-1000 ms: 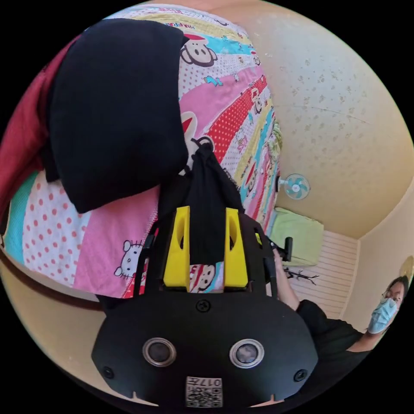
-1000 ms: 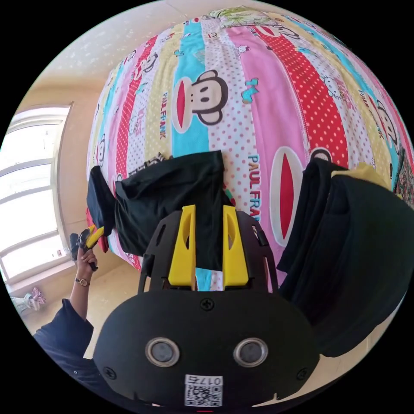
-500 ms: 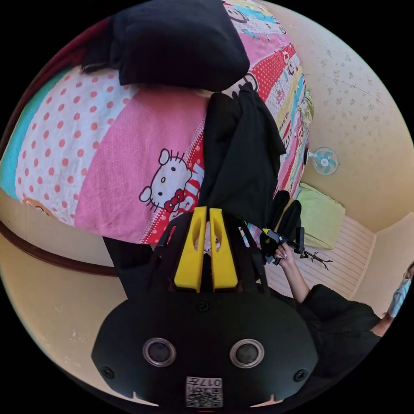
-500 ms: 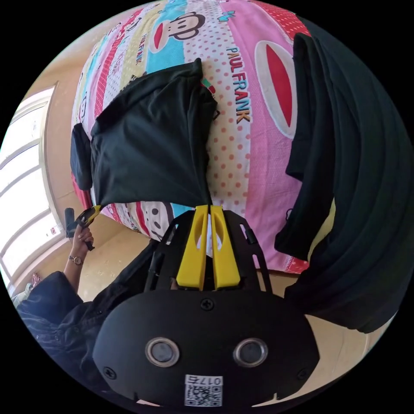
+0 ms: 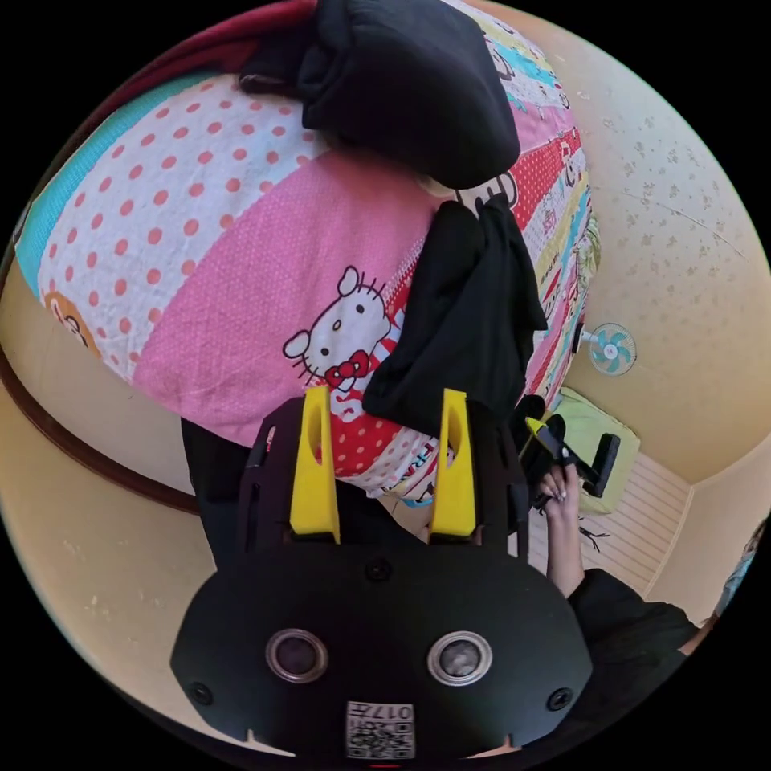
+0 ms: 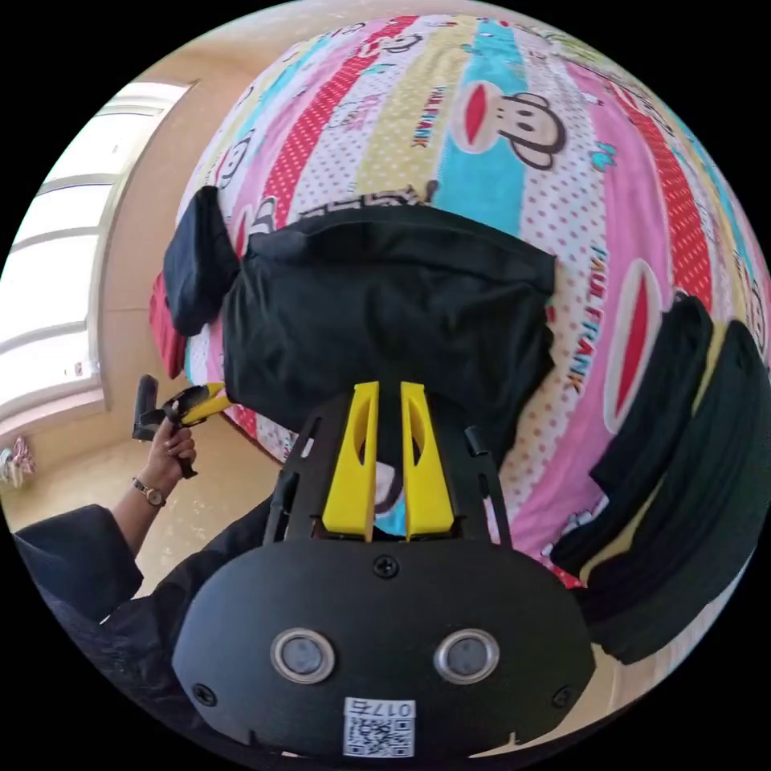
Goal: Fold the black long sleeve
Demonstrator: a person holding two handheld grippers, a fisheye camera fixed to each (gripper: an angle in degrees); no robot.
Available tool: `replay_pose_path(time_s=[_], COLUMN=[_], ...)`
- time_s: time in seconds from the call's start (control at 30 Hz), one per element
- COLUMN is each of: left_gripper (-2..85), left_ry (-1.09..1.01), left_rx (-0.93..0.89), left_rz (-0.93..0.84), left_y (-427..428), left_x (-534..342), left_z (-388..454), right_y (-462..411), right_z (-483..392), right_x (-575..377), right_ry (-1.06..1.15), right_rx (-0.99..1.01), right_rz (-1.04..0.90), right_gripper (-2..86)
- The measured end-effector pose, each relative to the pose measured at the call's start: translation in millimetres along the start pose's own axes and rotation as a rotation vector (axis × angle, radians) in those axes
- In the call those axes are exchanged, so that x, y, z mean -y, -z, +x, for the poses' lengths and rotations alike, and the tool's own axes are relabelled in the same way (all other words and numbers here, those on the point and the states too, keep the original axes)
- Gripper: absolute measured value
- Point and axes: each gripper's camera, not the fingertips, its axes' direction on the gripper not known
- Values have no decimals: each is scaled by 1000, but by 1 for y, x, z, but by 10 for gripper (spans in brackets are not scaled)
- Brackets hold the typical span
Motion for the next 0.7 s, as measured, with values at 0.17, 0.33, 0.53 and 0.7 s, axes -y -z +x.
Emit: replay_pose_path(time_s=[0.17, 0.33, 0.53, 0.7], left_gripper=[168, 167, 87, 46], left_ry=[-53, 43, 63, -11], left_rx=[46, 3, 24, -38], left_rz=[-39, -7, -28, 28], left_y=[-23, -40, -66, -62], left_x=[10, 24, 44, 40], left_z=[17, -5, -22, 5], right_y=[-44, -2, 6, -107], right_z=[-40, -6, -9, -10], right_x=[122, 156, 64, 23], right_ry=[155, -10, 36, 95], right_rx=[73, -9, 54, -26], right_rz=[-78, 117, 141, -155], right_gripper=[38, 36, 36, 33])
